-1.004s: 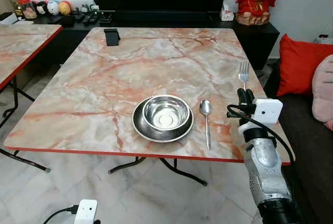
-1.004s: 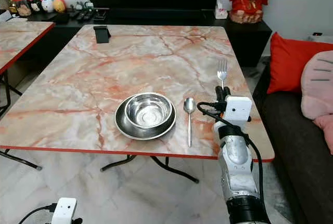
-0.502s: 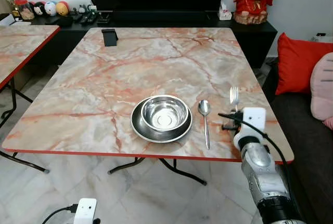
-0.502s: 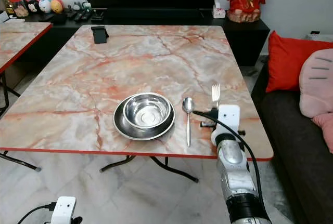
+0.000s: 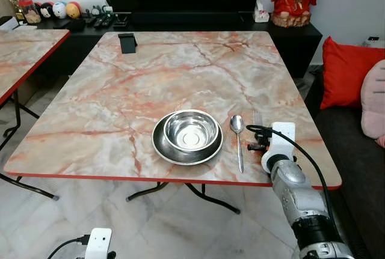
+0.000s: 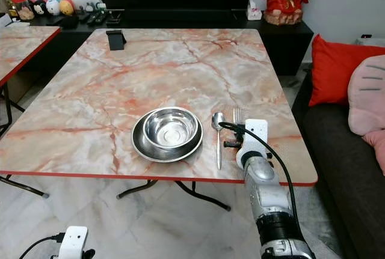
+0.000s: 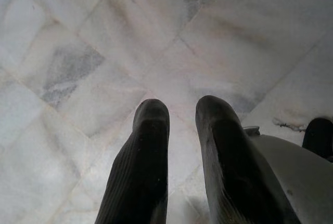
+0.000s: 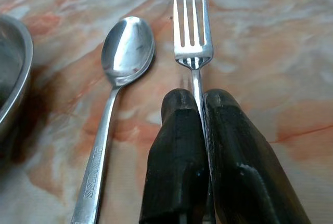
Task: Setting the table
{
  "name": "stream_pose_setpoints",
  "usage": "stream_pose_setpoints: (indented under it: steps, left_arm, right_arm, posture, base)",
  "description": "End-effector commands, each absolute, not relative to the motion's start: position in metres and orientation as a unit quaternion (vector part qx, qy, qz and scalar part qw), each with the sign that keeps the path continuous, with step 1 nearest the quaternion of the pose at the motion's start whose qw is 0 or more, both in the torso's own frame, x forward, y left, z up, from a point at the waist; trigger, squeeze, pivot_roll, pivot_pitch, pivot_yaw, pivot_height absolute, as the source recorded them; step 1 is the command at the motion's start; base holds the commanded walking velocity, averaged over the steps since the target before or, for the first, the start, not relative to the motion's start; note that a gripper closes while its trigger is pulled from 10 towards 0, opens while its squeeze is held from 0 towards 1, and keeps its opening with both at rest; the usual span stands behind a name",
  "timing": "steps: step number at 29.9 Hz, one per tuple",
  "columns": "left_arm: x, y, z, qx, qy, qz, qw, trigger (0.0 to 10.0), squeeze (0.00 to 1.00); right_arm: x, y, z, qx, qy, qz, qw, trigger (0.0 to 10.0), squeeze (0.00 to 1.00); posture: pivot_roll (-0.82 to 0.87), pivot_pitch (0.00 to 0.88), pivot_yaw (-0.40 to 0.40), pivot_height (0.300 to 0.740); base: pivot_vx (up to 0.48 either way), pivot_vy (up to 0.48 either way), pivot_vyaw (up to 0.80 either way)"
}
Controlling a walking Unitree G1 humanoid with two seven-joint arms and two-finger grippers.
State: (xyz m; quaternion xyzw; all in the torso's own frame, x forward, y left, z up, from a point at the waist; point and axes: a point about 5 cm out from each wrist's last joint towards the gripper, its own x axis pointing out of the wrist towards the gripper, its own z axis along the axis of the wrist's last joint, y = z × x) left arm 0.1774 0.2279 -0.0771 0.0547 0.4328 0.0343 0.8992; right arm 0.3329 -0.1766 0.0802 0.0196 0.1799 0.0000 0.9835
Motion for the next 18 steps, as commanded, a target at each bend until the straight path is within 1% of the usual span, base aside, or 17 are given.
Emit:
stream_pose_setpoints:
  steps: [1, 6, 13, 18]
  left_arm:
    - [0.178, 0.230, -0.077, 0.055, 0.436, 0.033, 0.898, 10.0, 0.00]
    - [0.178, 0.229, -0.077, 0.054, 0.435, 0.032, 0.898, 10.0, 0.00]
    - [0.179, 0.229, -0.076, 0.055, 0.434, 0.032, 0.898, 10.0, 0.00]
    - [0.179, 0.229, -0.076, 0.056, 0.434, 0.032, 0.898, 10.0, 0.00]
  right_arm:
    - [0.337, -0.176, 0.084, 0.018, 0.188, 0.003, 0.982, 10.0, 0.00]
    - [0.340, -0.176, 0.085, 0.008, 0.207, 0.013, 0.978, 10.0, 0.00]
    - [0.345, -0.171, 0.084, 0.032, 0.216, -0.008, 0.976, 10.0, 0.00]
    - [0.349, -0.173, 0.085, 0.040, 0.212, -0.026, 0.976, 10.0, 0.00]
  posture:
    - [0.02, 0.000, 0.027, 0.731]
    - [0.02, 0.000, 0.026, 0.731]
    - [0.03, 0.000, 0.028, 0.731]
    - [0.03, 0.000, 0.028, 0.731]
  base:
    - [0.000, 0.000, 0.00]
    - [0.000, 0.000, 0.00]
    - [0.000, 0.000, 0.00]
    - [0.000, 0.000, 0.00]
